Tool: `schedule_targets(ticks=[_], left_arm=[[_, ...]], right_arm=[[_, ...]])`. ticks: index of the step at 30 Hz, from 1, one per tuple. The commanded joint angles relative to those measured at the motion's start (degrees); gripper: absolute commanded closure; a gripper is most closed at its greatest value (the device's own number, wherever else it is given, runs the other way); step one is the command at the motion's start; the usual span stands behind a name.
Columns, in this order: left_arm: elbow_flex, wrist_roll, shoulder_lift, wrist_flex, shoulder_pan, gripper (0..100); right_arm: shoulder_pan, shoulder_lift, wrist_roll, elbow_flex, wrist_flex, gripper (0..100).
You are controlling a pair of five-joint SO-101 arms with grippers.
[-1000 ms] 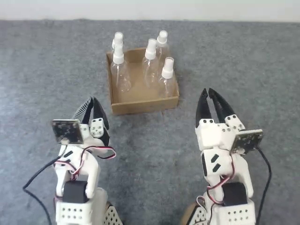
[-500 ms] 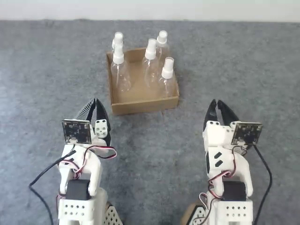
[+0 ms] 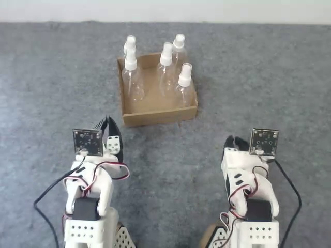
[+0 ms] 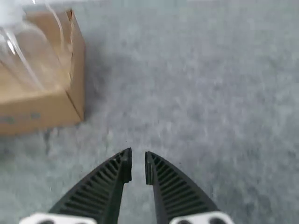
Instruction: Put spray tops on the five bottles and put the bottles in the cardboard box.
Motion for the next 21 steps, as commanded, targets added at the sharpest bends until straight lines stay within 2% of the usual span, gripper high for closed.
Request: schedule_targets(ticks=[1,9,13,17,21], left_arm=[[-0.84,-0.79,0.7,5.71,0.35,99],[-0.75,-0.97,0.62,24.18,-0.18,99],[-0.75,-0.62,0.44,27.16,-0.18,99],[-0.75,-0.53,0.35,30.42,-0.18,99],[-0.84,-0.53,0.35,30.51,-0.18,99]], right_arm=[[0.92,-1.1,0.79,1.23,8.75,99.0],[1.01,-1.01,0.88,1.23,18.77,99.0],[1.01,-1.01,0.88,1.23,19.21,99.1],[1.01,-1.01,0.88,1.23,24.84,99.1],[1.01,-1.01,0.79,1.23,25.01,99.1]])
